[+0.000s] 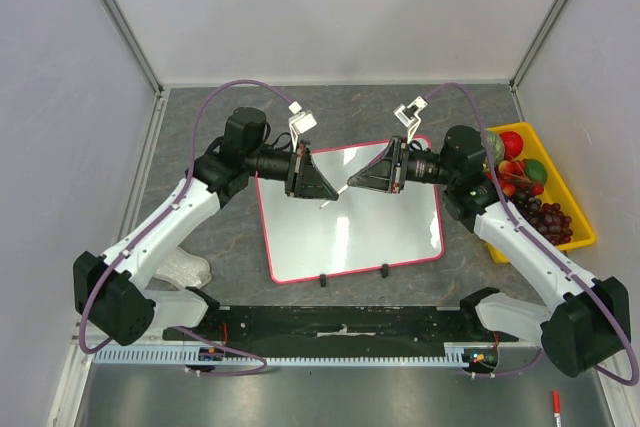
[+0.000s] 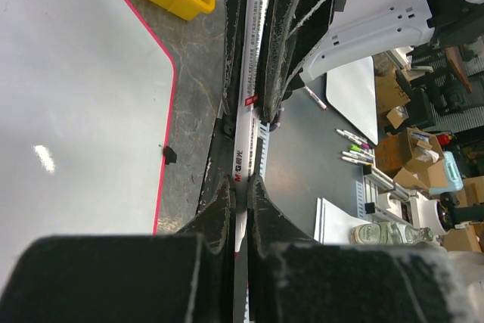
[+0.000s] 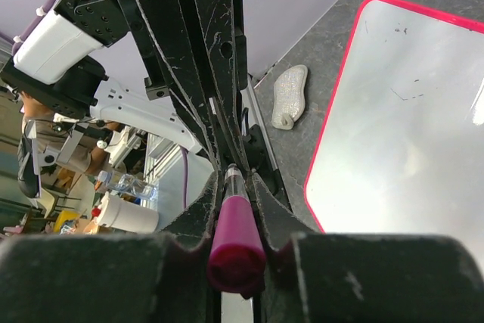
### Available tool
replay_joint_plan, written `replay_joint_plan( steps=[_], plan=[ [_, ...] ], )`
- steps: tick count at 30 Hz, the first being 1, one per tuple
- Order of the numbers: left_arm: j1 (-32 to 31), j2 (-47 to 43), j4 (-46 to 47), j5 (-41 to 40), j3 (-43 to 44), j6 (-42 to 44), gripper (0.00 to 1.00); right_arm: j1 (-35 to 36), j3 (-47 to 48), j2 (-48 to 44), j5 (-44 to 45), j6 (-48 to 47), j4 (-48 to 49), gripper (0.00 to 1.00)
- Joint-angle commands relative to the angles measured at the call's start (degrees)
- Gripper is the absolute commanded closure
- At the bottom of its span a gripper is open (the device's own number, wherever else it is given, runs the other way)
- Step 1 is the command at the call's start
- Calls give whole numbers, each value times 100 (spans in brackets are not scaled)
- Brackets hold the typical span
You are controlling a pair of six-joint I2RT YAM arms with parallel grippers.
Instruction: Write a sentence on the whiteboard
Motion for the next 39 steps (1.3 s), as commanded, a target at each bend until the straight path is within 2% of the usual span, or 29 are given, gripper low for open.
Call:
replay_joint_plan(
  steps=[1,3,4,7,8,10,14,21,25,30,33,39],
  plan=[
    [5,-221,-105,48,-59,185,98,-17,84,-127,-41,-121,68,100],
    [5,-230,-149,-22,-50,193,95,-26,67,-153,-41,-139,42,100],
    [5,-230,-175,-57,-41,202,88,-17,58,-162,-24,-165,24,100],
    [5,-274,-219,-250,-32,211,48,-17,49,-215,64,-253,-72,100],
    [-4,-318,-219,-364,-41,211,38,-8,40,-241,99,-279,-134,100],
    [5,-388,-237,-627,-58,229,29,-26,49,-250,187,-376,-265,100],
    [57,-441,-491,-1400,11,211,25,-52,84,-347,494,-630,-686,100],
    [145,-783,-1054,-3746,82,97,23,-87,216,-549,1425,-1403,-1882,100],
    [154,-1152,-1300,-4809,30,88,18,-122,242,-610,1821,-1624,-2252,100],
    [154,-1671,-1546,-6233,-269,18,2,-131,242,-663,2103,-1747,-2472,100],
    [154,-1777,-1731,-6517,-348,9,0,-149,234,-681,2165,-1791,-2551,100],
    [154,-1689,-1801,-6316,-559,-236,0,-149,163,-804,2235,-1870,-2709,100]
  ],
)
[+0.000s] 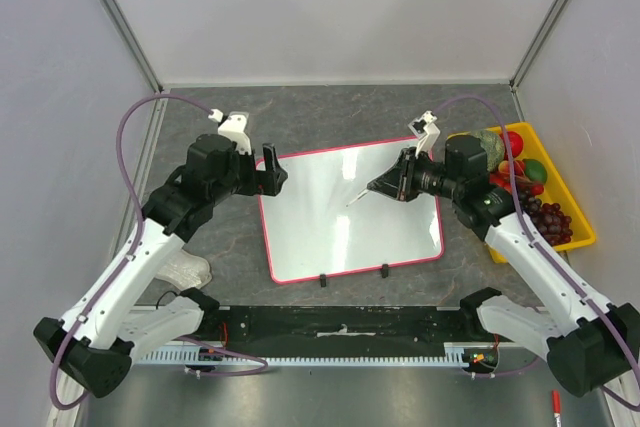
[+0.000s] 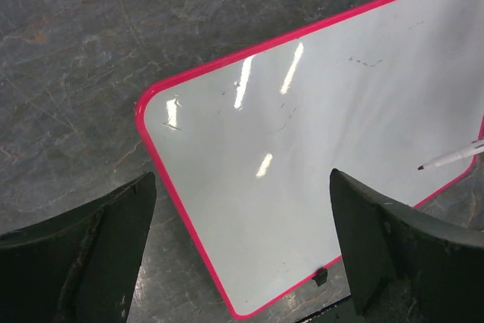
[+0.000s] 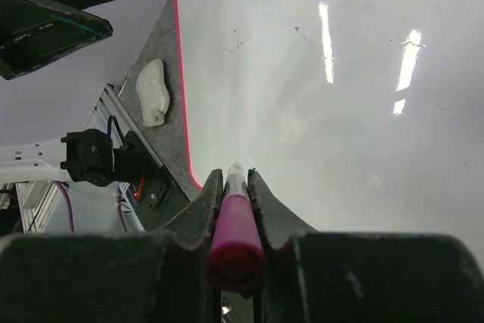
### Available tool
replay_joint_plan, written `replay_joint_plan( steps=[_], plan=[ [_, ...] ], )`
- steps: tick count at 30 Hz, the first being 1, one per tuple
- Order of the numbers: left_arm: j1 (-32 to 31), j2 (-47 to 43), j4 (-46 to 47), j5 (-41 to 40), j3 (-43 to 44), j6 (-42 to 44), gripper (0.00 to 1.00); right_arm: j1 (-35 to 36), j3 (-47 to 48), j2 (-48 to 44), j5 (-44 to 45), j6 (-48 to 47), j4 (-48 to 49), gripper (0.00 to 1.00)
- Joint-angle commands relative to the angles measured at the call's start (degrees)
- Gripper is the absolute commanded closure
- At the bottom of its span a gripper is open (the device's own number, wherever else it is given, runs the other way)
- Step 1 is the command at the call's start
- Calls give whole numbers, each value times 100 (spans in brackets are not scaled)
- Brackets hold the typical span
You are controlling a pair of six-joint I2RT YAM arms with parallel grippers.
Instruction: Write a sentence on the whiteboard
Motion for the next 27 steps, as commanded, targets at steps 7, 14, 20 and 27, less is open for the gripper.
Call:
replay_joint_plan(
  steps=[7,14,20,27],
  plan=[
    [14,-24,-105,184,-565,-658,0,-31,-34,-624,355,-424,-447,100],
    [23,-349,-132,308,-873,-790,0,-31,-254,-783,408,-626,-517,100],
    [23,-560,35,544,-1269,-1010,0,-22,-404,-826,372,-767,-561,100],
    [23,-508,185,826,-1278,-958,0,-22,-456,-1152,662,-759,-588,100]
  ],
)
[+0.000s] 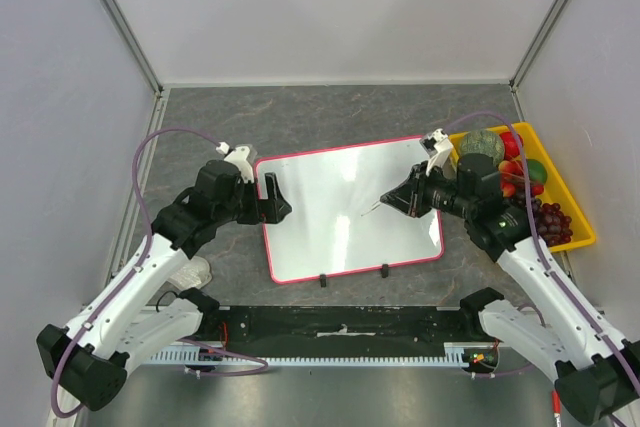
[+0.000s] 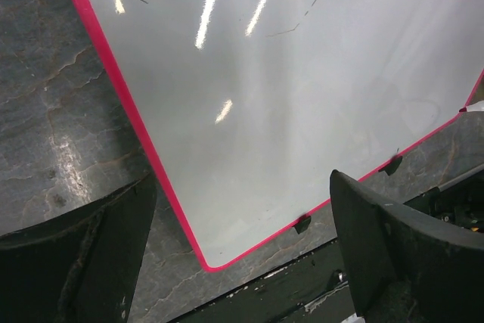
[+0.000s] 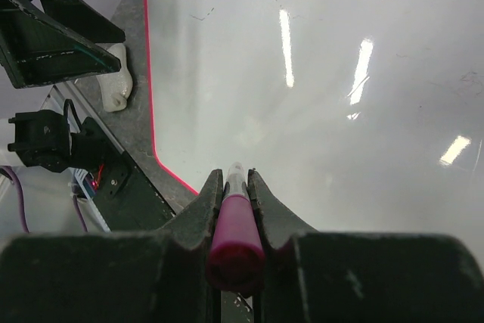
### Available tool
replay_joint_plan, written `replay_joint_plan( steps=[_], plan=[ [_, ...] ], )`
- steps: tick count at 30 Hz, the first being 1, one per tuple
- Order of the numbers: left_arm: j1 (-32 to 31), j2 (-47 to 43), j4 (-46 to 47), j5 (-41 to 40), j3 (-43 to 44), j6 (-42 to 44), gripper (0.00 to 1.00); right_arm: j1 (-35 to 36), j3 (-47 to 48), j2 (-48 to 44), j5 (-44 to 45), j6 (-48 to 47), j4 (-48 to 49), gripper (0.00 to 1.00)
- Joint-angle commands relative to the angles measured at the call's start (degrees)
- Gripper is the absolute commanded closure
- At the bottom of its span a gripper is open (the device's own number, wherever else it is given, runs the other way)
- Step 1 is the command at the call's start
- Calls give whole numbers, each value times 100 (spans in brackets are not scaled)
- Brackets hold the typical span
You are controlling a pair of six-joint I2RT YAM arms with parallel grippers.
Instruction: Write a sentence on the whiteboard
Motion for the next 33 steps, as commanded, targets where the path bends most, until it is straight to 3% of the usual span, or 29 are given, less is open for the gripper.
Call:
replay_joint_plan(
  steps=[1,16,33],
  plan=[
    [23,19,329,240,114,-101,0,-20,-50,-308,258,-98,70,100],
    [23,-7,1006,521,-395,225,2,-28,-700,-748,785,-20,685,100],
    [14,-614,698,46,-395,304,1,-20,-814,-564,820,-81,993,100]
  ],
)
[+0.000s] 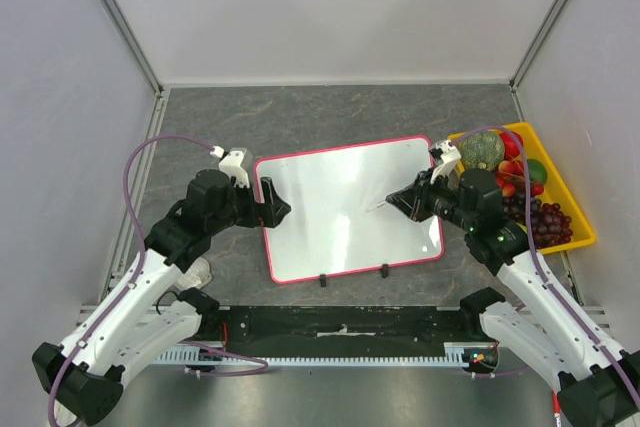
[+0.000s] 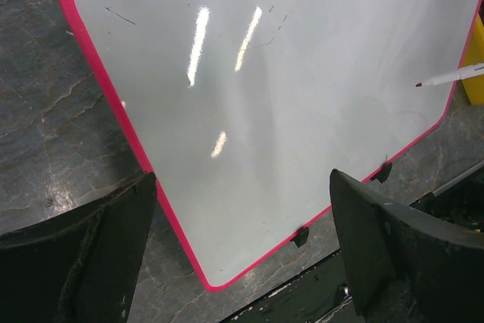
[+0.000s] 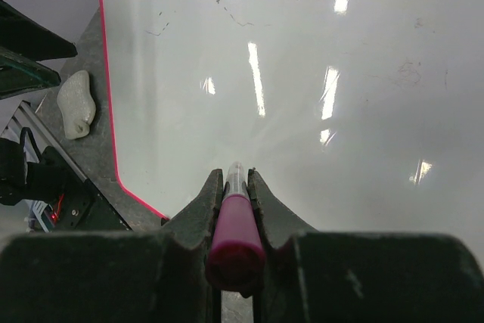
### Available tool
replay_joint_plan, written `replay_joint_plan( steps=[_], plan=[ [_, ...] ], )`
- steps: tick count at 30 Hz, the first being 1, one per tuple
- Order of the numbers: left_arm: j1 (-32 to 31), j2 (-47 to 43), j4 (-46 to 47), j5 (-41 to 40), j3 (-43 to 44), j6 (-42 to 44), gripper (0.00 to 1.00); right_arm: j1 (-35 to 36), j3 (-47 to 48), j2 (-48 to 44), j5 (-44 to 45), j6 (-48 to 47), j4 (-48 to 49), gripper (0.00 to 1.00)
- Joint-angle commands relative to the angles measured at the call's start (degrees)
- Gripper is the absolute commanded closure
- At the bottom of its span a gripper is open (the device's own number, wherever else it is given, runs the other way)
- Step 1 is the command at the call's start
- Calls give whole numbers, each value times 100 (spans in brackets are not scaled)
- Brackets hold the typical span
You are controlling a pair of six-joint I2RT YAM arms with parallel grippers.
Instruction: Write a sentence on the whiteboard
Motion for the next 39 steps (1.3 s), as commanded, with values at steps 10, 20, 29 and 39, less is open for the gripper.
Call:
replay_joint_plan(
  steps=[10,20,29,39],
  plan=[
    [5,-59,159,-130,26,72,1,-20,20,-48,56,-57,342,100],
    [5,-102,238,-95,-18,46,1,-20,-23,-74,-6,13,325,100],
    [14,-181,344,-516,-202,-77,2,-28,-173,-136,-41,66,404,100],
    [49,-464,519,-1563,-492,-307,0,-20,-182,-48,-243,57,623,100]
  ],
)
